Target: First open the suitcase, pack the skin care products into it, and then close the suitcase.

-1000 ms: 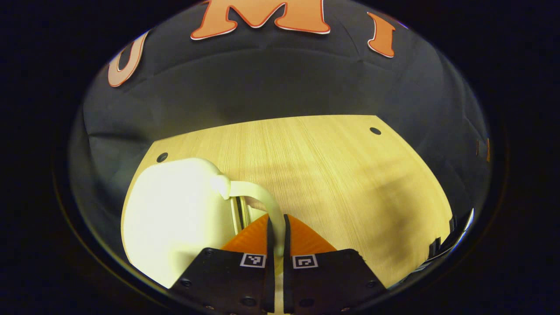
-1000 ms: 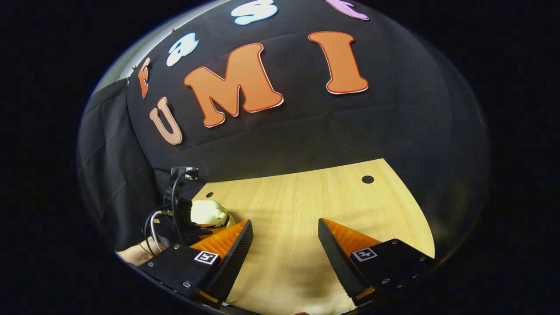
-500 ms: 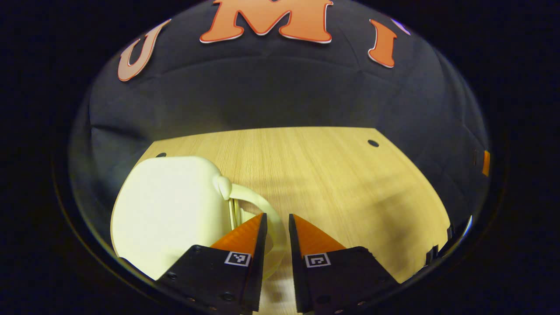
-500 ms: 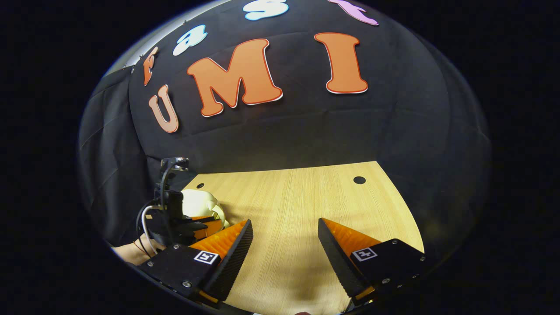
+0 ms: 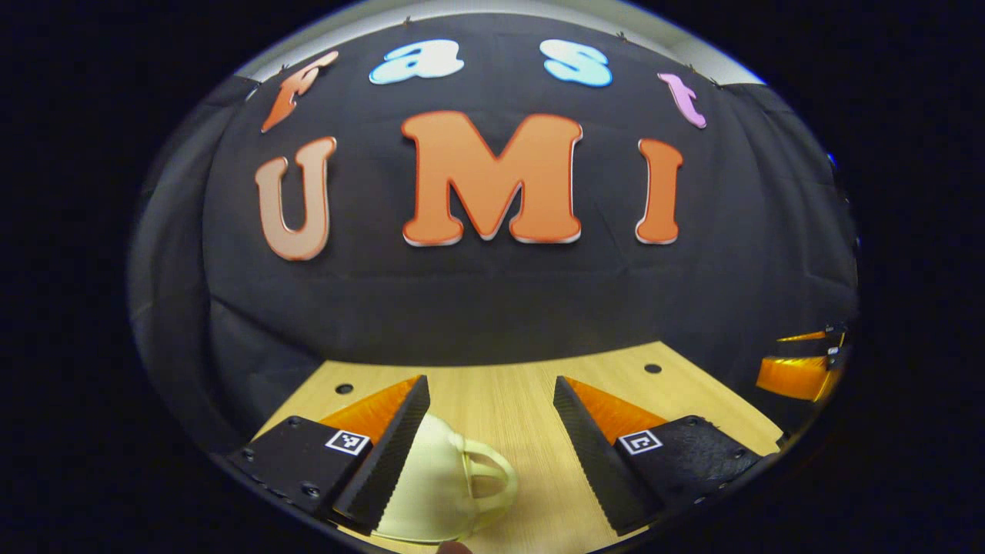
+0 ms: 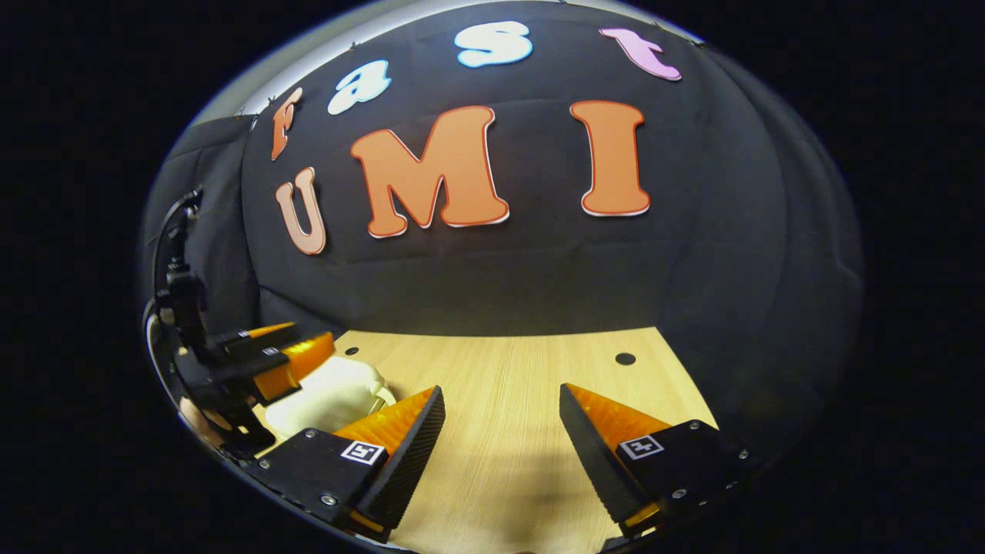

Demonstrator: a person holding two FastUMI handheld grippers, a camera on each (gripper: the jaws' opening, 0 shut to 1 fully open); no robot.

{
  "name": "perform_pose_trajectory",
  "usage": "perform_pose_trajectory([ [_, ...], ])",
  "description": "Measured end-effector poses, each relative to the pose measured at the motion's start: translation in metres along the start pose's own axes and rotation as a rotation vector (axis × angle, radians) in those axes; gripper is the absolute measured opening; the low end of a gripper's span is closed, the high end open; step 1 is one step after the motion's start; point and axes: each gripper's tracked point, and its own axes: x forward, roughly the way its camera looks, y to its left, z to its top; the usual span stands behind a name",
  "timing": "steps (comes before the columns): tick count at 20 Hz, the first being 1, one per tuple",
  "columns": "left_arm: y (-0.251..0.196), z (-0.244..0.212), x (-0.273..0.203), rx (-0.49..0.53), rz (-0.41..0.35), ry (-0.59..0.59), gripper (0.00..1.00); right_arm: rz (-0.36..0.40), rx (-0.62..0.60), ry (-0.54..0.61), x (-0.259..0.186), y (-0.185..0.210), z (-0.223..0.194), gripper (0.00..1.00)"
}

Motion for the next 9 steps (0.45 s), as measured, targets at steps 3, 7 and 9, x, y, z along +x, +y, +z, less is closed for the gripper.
perform_pose_trajectory([
  [3,0.011,0.022,-0.019,-0.026,0.002,-0.09,1.0,-0.022,-0.013,-0.101,-0.015,0.012,0.026,0.95],
  [7,0.026,0.045,-0.062,-0.072,0.014,-0.19,1.0,-0.051,-0.042,-0.205,-0.036,0.031,0.047,0.95],
  [9,0.051,0.051,-0.084,-0.079,0.033,-0.197,1.0,-0.073,-0.064,-0.223,-0.047,0.036,0.044,0.95],
])
